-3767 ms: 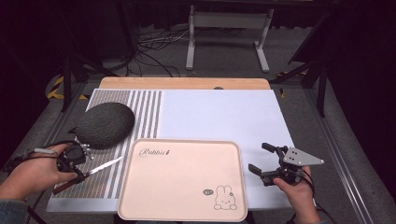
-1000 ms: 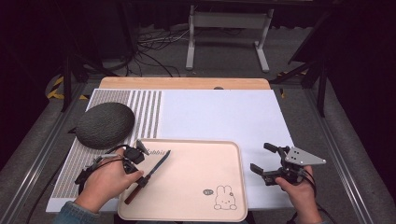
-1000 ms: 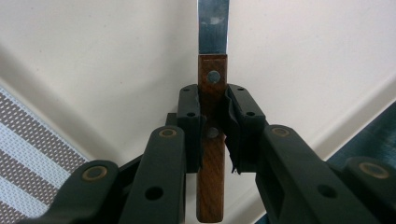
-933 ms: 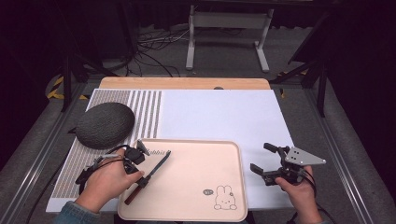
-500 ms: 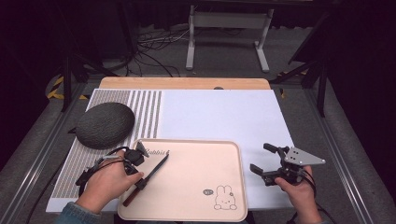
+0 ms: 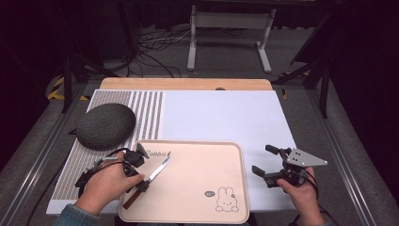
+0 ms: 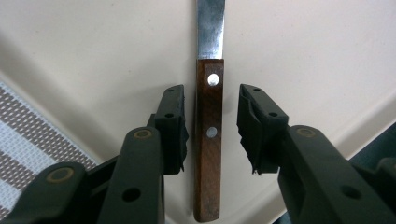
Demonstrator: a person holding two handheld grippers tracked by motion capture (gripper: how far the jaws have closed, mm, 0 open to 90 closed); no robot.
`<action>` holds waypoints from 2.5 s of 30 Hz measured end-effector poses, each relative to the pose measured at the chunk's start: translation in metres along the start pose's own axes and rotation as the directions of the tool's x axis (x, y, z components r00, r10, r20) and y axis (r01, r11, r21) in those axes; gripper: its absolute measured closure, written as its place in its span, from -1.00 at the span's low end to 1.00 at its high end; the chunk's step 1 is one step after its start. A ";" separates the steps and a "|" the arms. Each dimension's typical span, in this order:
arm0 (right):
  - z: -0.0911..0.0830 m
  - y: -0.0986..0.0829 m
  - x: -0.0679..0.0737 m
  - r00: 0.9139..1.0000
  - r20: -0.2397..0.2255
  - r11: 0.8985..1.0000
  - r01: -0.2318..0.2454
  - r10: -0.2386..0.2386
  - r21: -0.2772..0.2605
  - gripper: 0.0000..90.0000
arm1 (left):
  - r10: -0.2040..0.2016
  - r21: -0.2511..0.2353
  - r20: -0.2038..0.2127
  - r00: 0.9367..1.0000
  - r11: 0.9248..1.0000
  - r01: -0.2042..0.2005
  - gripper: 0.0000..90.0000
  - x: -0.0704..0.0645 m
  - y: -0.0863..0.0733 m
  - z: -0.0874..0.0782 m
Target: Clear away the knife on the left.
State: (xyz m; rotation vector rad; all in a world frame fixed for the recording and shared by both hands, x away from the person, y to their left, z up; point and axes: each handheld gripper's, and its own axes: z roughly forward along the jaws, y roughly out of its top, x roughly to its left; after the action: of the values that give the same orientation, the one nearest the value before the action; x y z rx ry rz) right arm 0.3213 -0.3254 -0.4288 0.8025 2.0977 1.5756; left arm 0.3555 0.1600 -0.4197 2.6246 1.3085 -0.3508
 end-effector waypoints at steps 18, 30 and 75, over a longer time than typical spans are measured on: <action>0.002 -0.002 0.000 1.000 -0.004 1.000 -0.008 0.008 0.006 -0.91 | 0.399 -0.248 -0.185 0.898 0.865 -0.436 -0.50 -0.011 -0.002 -0.023; 0.003 -0.002 0.000 1.000 -0.009 1.000 -0.010 0.010 0.009 -0.91 | 0.593 -0.195 -0.186 0.783 0.759 -0.621 -0.04 -0.017 0.010 -0.007; 0.004 -0.003 0.000 1.000 -0.011 0.999 -0.013 0.013 0.030 -0.92 | 0.517 -0.102 -0.132 0.846 0.842 -0.530 1.00 -0.005 0.008 0.010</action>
State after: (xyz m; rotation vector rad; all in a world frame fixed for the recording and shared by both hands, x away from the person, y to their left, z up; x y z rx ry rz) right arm 0.3232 -0.3233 -0.4331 0.8210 2.1331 1.5622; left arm 0.3577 0.1489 -0.4269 2.7649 0.5537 -0.0403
